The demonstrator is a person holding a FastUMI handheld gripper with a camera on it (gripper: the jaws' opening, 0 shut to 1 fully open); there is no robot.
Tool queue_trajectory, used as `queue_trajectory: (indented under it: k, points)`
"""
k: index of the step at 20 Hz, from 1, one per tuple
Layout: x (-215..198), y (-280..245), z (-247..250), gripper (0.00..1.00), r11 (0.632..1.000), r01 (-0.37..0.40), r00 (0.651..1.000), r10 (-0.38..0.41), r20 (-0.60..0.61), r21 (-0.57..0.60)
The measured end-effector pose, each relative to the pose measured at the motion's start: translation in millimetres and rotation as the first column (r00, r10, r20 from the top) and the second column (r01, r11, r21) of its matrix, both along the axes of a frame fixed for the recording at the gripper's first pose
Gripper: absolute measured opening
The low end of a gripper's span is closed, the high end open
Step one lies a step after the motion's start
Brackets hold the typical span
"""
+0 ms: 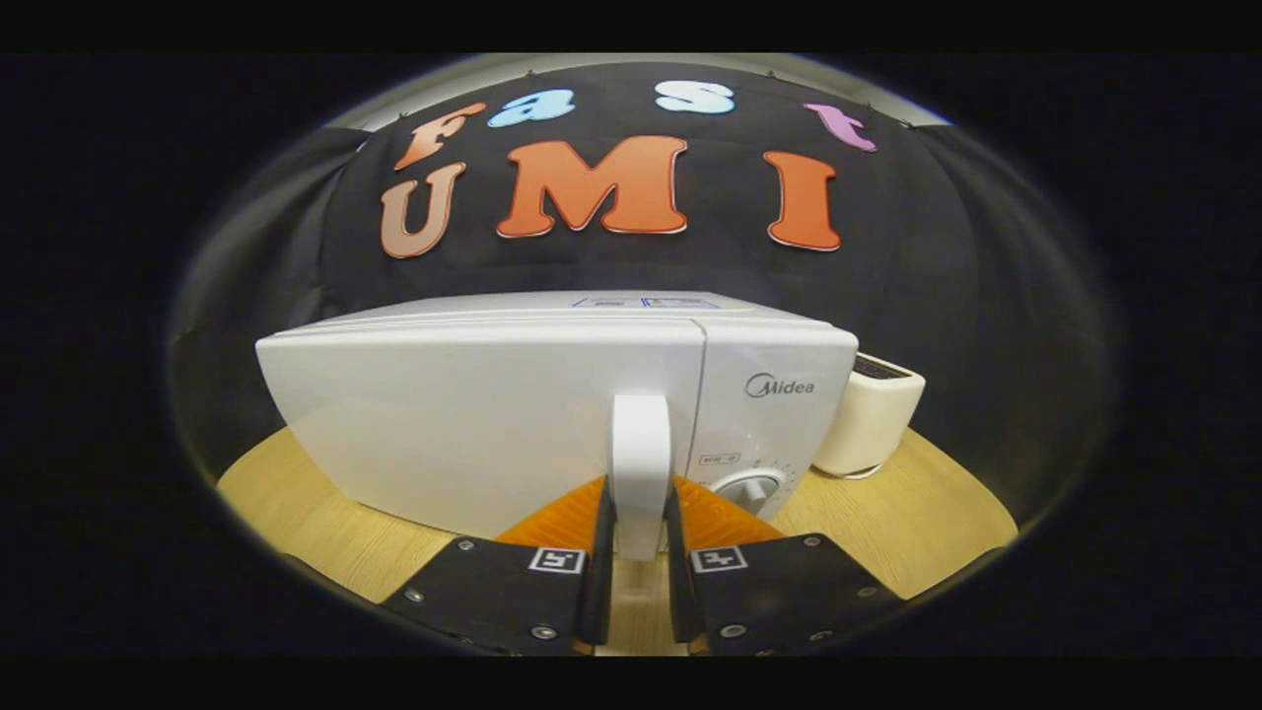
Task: Open the microwave, put the food inside, and close the microwave door.
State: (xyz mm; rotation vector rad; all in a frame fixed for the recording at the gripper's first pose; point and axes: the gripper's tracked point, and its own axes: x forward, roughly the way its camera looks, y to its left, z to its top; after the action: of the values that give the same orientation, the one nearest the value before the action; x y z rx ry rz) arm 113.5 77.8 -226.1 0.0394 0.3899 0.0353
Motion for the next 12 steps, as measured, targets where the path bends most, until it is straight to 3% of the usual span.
queue_trajectory:
  k: [9,12]
  points:
    - [-6.6,0.1,-0.3,0.15,1.0,0.023,0.999,-0.022,-0.029,0.017]
    - [-36.9,4.4,4.3,0.15,0.999,0.018,1.0,-0.018,0.013,-0.031]
